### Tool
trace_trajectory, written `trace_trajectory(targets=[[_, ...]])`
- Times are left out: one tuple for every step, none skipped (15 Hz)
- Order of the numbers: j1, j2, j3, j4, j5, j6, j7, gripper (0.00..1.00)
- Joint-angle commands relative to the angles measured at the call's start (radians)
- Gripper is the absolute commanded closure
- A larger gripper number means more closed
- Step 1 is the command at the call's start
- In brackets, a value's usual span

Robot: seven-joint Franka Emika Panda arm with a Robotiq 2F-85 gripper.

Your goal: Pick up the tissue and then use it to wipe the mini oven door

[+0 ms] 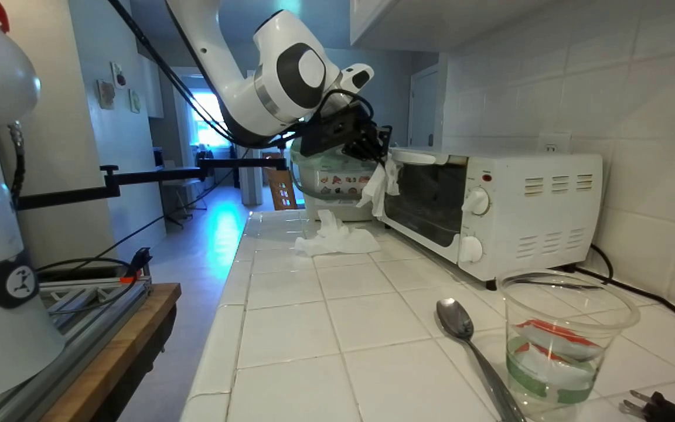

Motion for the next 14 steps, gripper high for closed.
trace_trajectory(targets=[[-0.056,-0.031,0.009,-0.030,-0.017,0.060,0.010,1.00],[-0.066,-0.042,0.005,-0.035,-0.011,0.059,0.009,1.00],[-0.076,-0.044,0.000,-0.040,-0.008,0.056,0.005,1.00],[-0.088,-0.046,-0.002,-0.043,-0.004,0.056,0.007,1.00],[-0.099,-0.049,-0.004,-0.045,0.000,0.056,0.010,1.00],[-0.108,-0.045,-0.010,-0.045,0.004,0.051,0.009,1.00],[-0.111,-0.049,-0.022,-0.045,0.013,0.054,0.005,1.00],[-0.117,-0.045,-0.030,-0.048,0.016,0.051,0.005,1.00],[-0.124,-0.046,-0.041,-0.049,0.020,0.052,0.007,1.00],[-0.131,-0.043,-0.049,-0.050,0.022,0.050,0.011,1.00],[-0.140,-0.045,-0.059,-0.051,0.025,0.053,0.014,1.00],[-0.140,-0.039,-0.073,-0.052,0.029,0.047,0.014,1.00],[-0.150,-0.040,-0.081,-0.052,0.030,0.050,0.018,1.00],[-0.152,-0.038,-0.093,-0.053,0.034,0.048,0.020,1.00]])
